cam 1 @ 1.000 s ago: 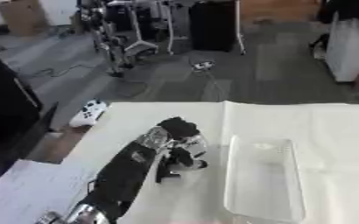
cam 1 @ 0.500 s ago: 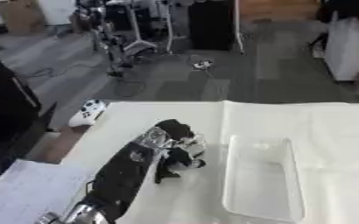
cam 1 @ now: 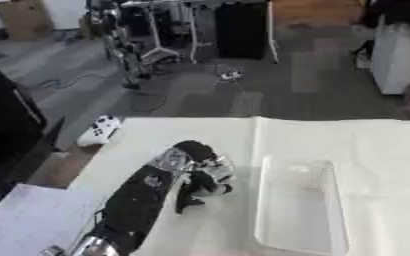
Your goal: Pick up objects on the table and place them in the box.
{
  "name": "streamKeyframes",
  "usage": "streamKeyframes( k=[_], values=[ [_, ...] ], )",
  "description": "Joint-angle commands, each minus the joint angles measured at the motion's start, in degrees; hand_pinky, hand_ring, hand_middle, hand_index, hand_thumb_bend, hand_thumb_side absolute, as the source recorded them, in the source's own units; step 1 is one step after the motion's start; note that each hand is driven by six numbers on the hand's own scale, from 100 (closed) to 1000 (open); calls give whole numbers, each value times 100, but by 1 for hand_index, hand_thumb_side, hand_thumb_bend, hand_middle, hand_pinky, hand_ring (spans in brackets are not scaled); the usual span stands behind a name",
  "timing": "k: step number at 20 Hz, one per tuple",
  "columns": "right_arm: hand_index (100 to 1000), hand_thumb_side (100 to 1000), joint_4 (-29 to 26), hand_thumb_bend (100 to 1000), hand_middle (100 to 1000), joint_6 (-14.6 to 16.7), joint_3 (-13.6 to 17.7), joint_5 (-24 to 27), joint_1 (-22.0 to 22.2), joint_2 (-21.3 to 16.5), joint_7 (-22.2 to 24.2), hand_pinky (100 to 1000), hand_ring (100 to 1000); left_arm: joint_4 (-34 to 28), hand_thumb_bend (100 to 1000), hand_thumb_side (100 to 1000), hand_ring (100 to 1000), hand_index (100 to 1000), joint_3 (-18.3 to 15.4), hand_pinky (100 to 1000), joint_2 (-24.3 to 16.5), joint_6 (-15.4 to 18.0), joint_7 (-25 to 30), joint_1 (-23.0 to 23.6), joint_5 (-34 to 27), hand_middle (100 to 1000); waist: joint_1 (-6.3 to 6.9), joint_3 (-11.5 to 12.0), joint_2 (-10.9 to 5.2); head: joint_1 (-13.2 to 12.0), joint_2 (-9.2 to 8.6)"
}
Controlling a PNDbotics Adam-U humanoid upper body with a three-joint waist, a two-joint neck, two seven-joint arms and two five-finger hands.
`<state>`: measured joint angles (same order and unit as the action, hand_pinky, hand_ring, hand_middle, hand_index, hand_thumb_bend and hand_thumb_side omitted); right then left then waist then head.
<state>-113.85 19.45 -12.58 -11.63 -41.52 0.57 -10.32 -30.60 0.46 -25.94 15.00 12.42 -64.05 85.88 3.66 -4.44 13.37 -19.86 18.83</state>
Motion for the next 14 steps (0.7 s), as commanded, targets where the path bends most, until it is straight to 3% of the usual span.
streamKeyframes(
  k=[1, 3, 4, 5, 6, 7, 8, 9, 10, 11, 14],
  values=[
    [499, 1000, -74, 392, 357, -2, -7, 16, -130, 49, 16, 323, 298, -68, 151, 1000, 640, 776, -19, 741, -158, -14, -213, -26, -120, 659, -13, 12, -70, -3, -67],
    [499, 1000, -74, 392, 357, -3, -9, 15, -129, 51, 21, 323, 298, -51, 134, 1000, 540, 709, -20, 623, -149, -39, -348, -14, -198, 558, -11, 11, -73, -5, -67],
    [499, 1000, -74, 392, 357, -4, -10, 15, -128, 52, 23, 323, 298, -36, 135, 1000, 561, 725, -16, 645, -147, -48, -389, -12, -234, 579, -10, 11, -74, -6, -67],
    [499, 1000, -74, 392, 357, -6, -10, 15, -127, 53, 25, 323, 298, -28, 144, 1000, 451, 602, -15, 485, -144, -63, -432, -13, -269, 462, -8, 12, -77, -8, -64],
    [499, 1000, -74, 392, 357, -8, -11, 15, -126, 54, 27, 323, 298, -25, 144, 1000, 451, 602, -13, 485, -141, -84, -477, -12, -301, 462, -7, 13, -80, -10, -63],
    [499, 1000, -74, 392, 357, -9, -12, 15, -126, 55, 28, 323, 298, -24, 154, 982, 310, 476, -2, 307, -140, -102, -519, -11, -319, 307, -5, 13, -83, -14, -60],
    [499, 1000, -74, 392, 357, -9, -14, 15, -125, 56, 30, 323, 298, -33, 153, 996, 364, 514, 14, 369, -139, -119, -572, -8, -318, 367, -2, 14, -86, -17, -56],
    [499, 1000, -74, 391, 357, -8, -15, 16, -125, 56, 30, 323, 298, -49, 156, 951, 148, 403, 33, 116, -139, -122, -632, -9, -304, 143, 0, 16, -90, -22, -51],
    [499, 1000, -74, 391, 357, -8, -15, 17, -124, 55, 31, 323, 298, -72, 156, 960, 195, 419, 51, 169, -139, -114, -709, -6, -278, 184, 2, 19, -93, -26, -47],
    [499, 1000, -74, 392, 357, -9, -16, 17, -122, 51, 31, 323, 298, -92, 157, 937, 100, 378, 64, 100, -137, -95, -788, -10, -252, 100, 5, 27, -100, -35, -36],
    [499, 1000, -74, 392, 357, -16, -15, 17, -106, 25, 33, 322, 298, -136, 157, 938, 100, 363, 93, 100, -129, 19, -992, -39, -217, 100, 15, 62, -127, -62, 5]
  ],
)
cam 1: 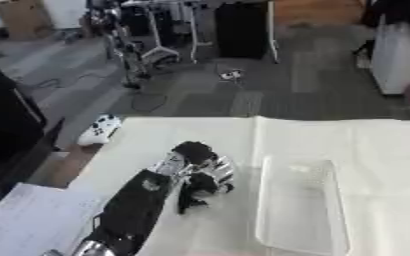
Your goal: Pick up objects on the table and place them in the box.
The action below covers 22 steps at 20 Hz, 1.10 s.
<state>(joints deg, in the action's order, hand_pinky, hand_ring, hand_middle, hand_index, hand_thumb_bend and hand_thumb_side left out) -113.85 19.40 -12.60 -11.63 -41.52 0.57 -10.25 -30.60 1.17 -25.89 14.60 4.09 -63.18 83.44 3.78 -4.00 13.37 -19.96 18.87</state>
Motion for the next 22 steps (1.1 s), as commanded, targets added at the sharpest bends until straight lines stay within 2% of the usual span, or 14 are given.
streamKeyframes(
  k=[1, 7, 15, 22],
  values=[
    [498, 1000, -74, 392, 357, -14, -13, 16, -102, 15, 26, 322, 298, -150, 157, 939, 100, 360, 30, 100, -136, 100, -211, -138, 31, 100, 6, 29, -138, -63, 15],
    [497, 1000, -74, 395, 357, -35, -1, 1, -65, -47, 20, 322, 298, -209, 155, 937, 100, 354, 64, 100, -163, 270, -430, -199, 12, 100, 26, 97, -217, -112, 84],
    [496, 1000, -74, 399, 357, -74, -1, -15, 63, -178, 51, 321, 299, -372, 151, 935, 100, 352, 192, 100, -186, 525, -518, -341, -65, 100, 97, 218, -411, -226, 345],
    [495, 1000, -74, 397, 358, -87, -5, -25, 142, -221, 59, 320, 300, -776, 162, 940, 100, 355, 498, 100, -178, 1129, -1046, -498, -226, 100, 155, 270, -544, -253, 477]
  ],
)
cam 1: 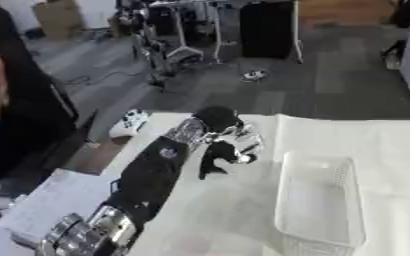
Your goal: Pick up objects on the table and place them in the box.
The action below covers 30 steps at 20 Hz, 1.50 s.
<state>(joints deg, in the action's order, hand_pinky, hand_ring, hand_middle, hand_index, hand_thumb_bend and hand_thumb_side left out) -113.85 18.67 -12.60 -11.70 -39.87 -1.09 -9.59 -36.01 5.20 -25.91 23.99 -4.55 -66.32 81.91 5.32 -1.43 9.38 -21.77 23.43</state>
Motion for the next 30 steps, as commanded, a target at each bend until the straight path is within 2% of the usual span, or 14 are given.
streamKeyframes(
  k=[1, 5, 7, 10, 11, 12, 14, 16, 17, 22, 23, 25, 27, 30],
  values=[
    [495, 1000, -74, 397, 358, -13, -6, -20, -18, -53, -7, 320, 300, -292, 164, 941, 100, 357, 143, 100, -170, 269, -290, -211, -58, 100, 9, 14, -153, -74, 29],
    [495, 1000, -74, 394, 357, 0, -11, -27, -13, -33, -17, 319, 300, -547, 171, 948, 100, 364, 326, 100, -149, 566, -802, -301, 112, 100, 39, 1, -166, -80, 57],
    [495, 1000, -74, 393, 357, 8, -15, -32, -15, -23, -23, 319, 300, -739, 174, 952, 100, 369, 467, 100, -142, 738, -1113, -347, 403, 100, 54, -8, -167, -82, 74],
    [495, 1000, -74, 391, 357, 20, -21, -37, -20, -5, -33, 319, 300, -1150, 180, 968, 124, 379, 778, 231, -120, 1034, -1705, -432, 1339, 132, 76, -29, -168, -78, 96],
    [495, 1000, -74, 391, 357, 22, -22, -39, -20, -2, -37, 319, 300, -1221, 180, 967, 120, 379, 842, 220, -98, 1092, -1908, -451, 1669, 130, 79, -32, -168, -75, 99],
    [495, 1000, -74, 391, 357, 23, -23, -41, -21, 3, -39, 319, 300, -1252, 181, 972, 139, 382, 891, 266, -64, 1133, -2106, -472, 1970, 141, 83, -39, -168, -77, 100],
    [495, 1000, -74, 390, 357, 26, -26, -46, -27, 18, -45, 319, 301, -1281, 183, 977, 154, 384, 1007, 297, 21, 1207, -2506, -528, 2556, 150, 89, -54, -167, -82, 99],
    [495, 1000, -74, 389, 357, 36, -30, -48, -34, 35, -51, 319, 301, -1262, 190, 987, 176, 388, 1105, 344, 103, 1256, -2858, -582, 3089, 163, 98, -70, -166, -95, 106],
    [495, 1000, -74, 389, 357, 40, -32, -49, -36, 43, -53, 319, 301, -1250, 188, 984, 170, 387, 1150, 332, 138, 1270, -3018, -609, 3357, 160, 101, -74, -166, -100, 110],
    [495, 1000, -74, 386, 357, 60, -45, -51, -46, 76, -60, 318, 301, -1143, 225, 1000, 249, 409, 1332, 478, 327, 1279, -3875, -685, 4533, 209, 133, -104, -163, -121, 128],
    [495, 1000, -74, 386, 357, 63, -45, -52, -47, 82, -63, 318, 301, -1123, 222, 1000, 240, 406, 1353, 462, 355, 1268, -4079, -688, 4744, 203, 136, -107, -163, -122, 131],
    [495, 1000, -74, 385, 357, 67, -49, -49, -47, 97, -69, 318, 301, -1100, 243, 1000, 297, 426, 1434, 556, 421, 1275, -4495, -694, 5152, 237, 146, -120, -164, -126, 136],
    [495, 1000, -74, 384, 357, 67, -53, -46, -43, 105, -73, 318, 301, -1166, 250, 1000, 320, 434, 1549, 589, 487, 1368, -4682, -694, 5419, 249, 155, -128, -166, -124, 138],
    [495, 1000, -74, 384, 357, 65, -60, -45, -38, 98, -75, 317, 301, -1412, 243, 1000, 311, 434, 1791, 579, 508, 1677, -4734, -666, 5414, 241, 177, -124, -173, -114, 155]
  ],
)
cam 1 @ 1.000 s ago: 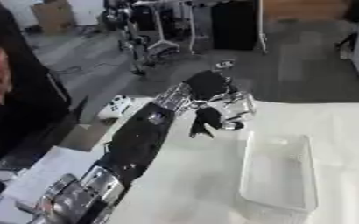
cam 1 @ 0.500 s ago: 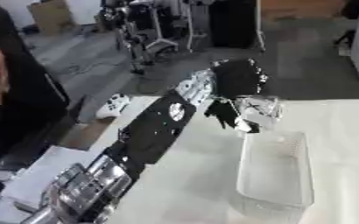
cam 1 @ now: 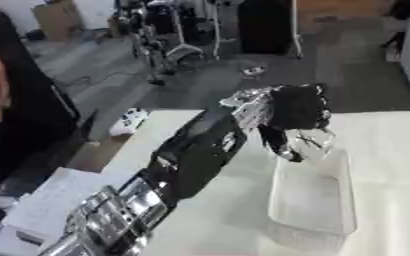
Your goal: Pick up objects on the table and place them in the box.
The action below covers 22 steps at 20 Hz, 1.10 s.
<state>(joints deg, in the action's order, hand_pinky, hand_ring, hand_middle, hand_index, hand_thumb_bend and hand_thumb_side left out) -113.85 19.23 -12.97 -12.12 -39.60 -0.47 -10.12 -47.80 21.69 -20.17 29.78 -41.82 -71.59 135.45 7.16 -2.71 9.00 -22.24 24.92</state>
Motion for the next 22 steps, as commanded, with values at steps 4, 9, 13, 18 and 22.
streamKeyframes(
  k=[4, 9, 13, 18, 22],
  values=[
    [495, 1000, -74, 385, 357, 4, -27, 0, -55, 18, -22, 317, 300, -724, 238, 1000, 289, 429, 577, 552, -154, 1706, -1014, -68, -428, 227, 12, 21, -151, -57, 41],
    [495, 1000, -74, 385, 356, -14, -24, -3, -30, -22, -21, 317, 300, -1290, 238, 1000, 272, 426, 1093, 527, -456, 2190, -1015, 77, -875, 216, 37, 61, -172, -50, 69],
    [495, 1000, -74, 386, 356, -22, -24, 0, -23, -48, -17, 317, 300, -1480, 238, 1000, 261, 424, 1400, 507, -648, 2217, -1015, 278, -1037, 208, 43, 81, -186, -29, 74],
    [495, 1000, -74, 387, 356, -31, -23, 4, -17, -60, -10, 317, 300, -1611, 240, 1000, 253, 426, 1661, 494, -762, 2219, -1015, 478, -1107, 203, 42, 94, -196, -27, 66],
    [495, 1000, -74, 387, 356, -33, -23, 6, -16, -66, -5, 317, 300, -1379, 237, 1000, 277, 438, 1659, 532, -833, 2219, -1011, 585, -695, 224, 40, 107, -200, -33, 73]
  ],
)
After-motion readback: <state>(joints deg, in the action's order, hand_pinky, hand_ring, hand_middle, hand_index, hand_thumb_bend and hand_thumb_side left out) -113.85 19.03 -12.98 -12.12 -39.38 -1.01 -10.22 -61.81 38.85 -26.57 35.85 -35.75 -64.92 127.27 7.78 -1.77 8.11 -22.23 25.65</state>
